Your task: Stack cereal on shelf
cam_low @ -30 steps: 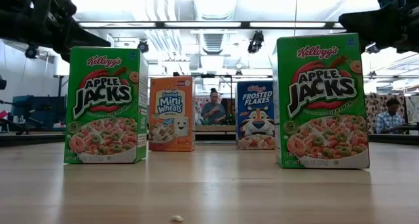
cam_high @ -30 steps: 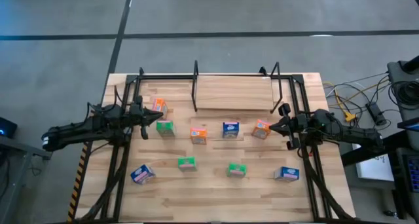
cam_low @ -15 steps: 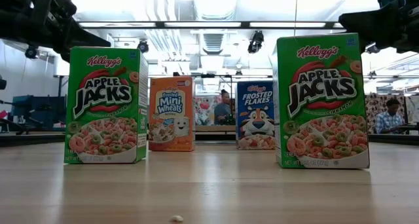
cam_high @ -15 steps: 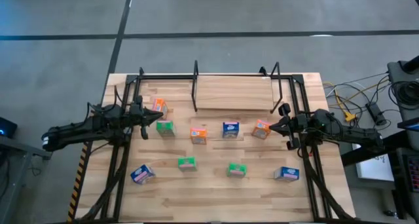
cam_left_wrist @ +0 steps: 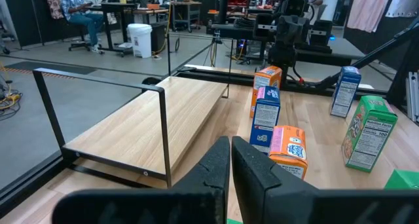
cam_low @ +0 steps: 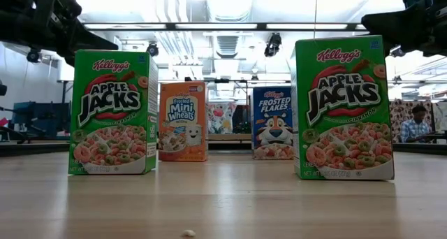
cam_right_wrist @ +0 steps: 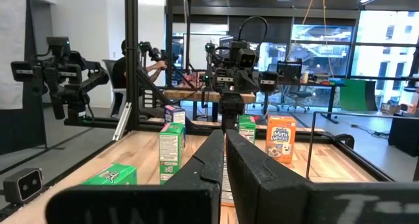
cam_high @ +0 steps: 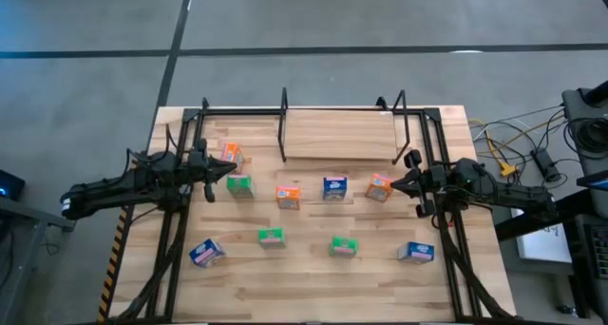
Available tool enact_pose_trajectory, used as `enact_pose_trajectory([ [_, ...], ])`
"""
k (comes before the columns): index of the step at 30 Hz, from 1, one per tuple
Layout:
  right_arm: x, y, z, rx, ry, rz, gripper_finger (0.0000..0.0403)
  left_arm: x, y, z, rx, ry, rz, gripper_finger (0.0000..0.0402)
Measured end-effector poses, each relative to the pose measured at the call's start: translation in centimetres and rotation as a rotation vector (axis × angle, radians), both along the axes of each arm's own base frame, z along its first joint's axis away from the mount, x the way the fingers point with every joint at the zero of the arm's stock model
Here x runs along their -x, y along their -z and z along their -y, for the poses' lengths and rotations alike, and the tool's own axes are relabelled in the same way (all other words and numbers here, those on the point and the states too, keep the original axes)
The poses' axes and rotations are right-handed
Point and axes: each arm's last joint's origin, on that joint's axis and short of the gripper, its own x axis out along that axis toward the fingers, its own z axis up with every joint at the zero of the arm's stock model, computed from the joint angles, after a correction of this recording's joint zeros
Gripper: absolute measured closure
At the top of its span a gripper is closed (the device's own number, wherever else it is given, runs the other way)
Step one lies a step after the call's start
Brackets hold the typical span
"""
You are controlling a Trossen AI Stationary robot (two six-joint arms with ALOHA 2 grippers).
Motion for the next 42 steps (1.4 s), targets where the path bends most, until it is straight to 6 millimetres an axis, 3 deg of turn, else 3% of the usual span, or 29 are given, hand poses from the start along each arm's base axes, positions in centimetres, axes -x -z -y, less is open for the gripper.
enact_pose_trajectory([
  [27, 0.0, 0.0, 0.0, 0.001, 0.0, 0.0, 0.0394, 0.0, 0.0, 0.0, 0.0, 0.0, 0.0, 0.0401],
  [35, 0.0, 0.01, 0.0, 0.194, 0.031, 0.028, 0.0394, 0.0, 0.0, 0.0, 0.0, 0.0, 0.0, 0.0401],
  [42, 0.11, -0.6, -0.02, -0.058, -0.012, 0.052, 0.0394, 0.0, 0.0, 0.0, -0.156, 0.015, -0.042, 0.0401],
])
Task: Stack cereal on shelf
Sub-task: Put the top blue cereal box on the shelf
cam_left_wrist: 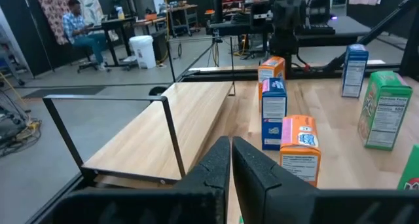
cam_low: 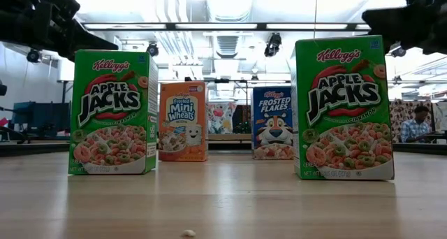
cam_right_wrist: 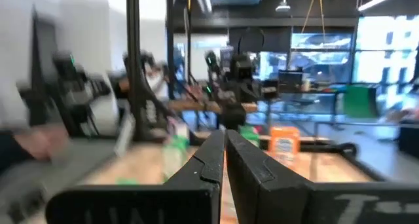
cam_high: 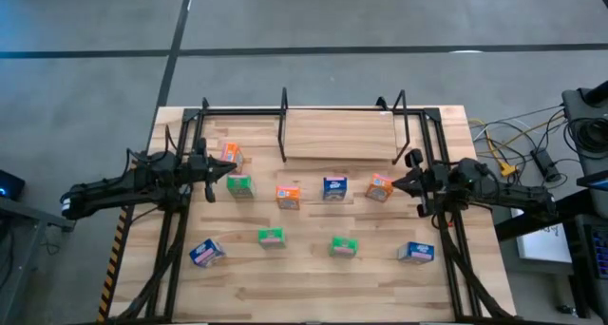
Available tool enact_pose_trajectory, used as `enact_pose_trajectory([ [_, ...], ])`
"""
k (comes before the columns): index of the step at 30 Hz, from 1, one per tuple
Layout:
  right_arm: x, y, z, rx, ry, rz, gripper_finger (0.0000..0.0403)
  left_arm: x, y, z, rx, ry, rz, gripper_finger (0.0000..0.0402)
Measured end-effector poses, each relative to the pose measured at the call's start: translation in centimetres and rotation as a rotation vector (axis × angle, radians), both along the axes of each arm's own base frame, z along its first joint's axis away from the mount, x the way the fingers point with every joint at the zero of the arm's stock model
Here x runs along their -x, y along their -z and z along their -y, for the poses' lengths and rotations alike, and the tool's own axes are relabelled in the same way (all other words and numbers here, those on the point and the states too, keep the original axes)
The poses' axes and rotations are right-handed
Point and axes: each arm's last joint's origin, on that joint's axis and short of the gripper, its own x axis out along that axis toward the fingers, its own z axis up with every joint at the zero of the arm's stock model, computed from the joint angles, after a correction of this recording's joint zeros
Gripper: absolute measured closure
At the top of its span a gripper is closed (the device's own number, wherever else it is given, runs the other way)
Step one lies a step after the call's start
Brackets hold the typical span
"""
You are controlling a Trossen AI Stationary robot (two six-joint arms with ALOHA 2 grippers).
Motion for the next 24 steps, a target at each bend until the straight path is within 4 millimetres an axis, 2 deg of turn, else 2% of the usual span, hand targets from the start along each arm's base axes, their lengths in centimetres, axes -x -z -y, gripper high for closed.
enact_pose_trajectory([
  [4, 0.3, -1.3, 0.3, -0.247, 0.059, 0.12, 0.0394, 0.0, 0.0, 0.0, -0.002, 0.0, -0.001, 0.0401],
  [8, 0.3, -1.2, 1.0, -0.452, 0.215, 0.146, 0.0394, 0.0, -0.1, 0.0, -0.005, 0.0, 0.008, 0.0401],
  [12, -0.2, -0.9, 1.1, -0.478, 0.238, 0.114, 0.0394, 0.0, -0.4, 0.0, -0.003, 0.0, 0.045, 0.0401],
  [15, -0.5, -1.2, 1.1, -0.477, 0.243, 0.098, 0.0394, -0.1, -0.9, 0.0, 0.075, -0.004, 0.118, 0.0401],
  [19, -0.9, -2.9, 1.2, -0.473, 0.248, 0.087, 0.0394, 0.0, -1.9, 0.0, 0.287, 0.001, 0.282, 0.0401],
  [24, -2.6, -5.3, 1.5, -0.452, 0.269, 0.024, 0.0394, 0.3, -3.6, 0.1, 0.291, 0.035, 0.461, 0.0401],
])
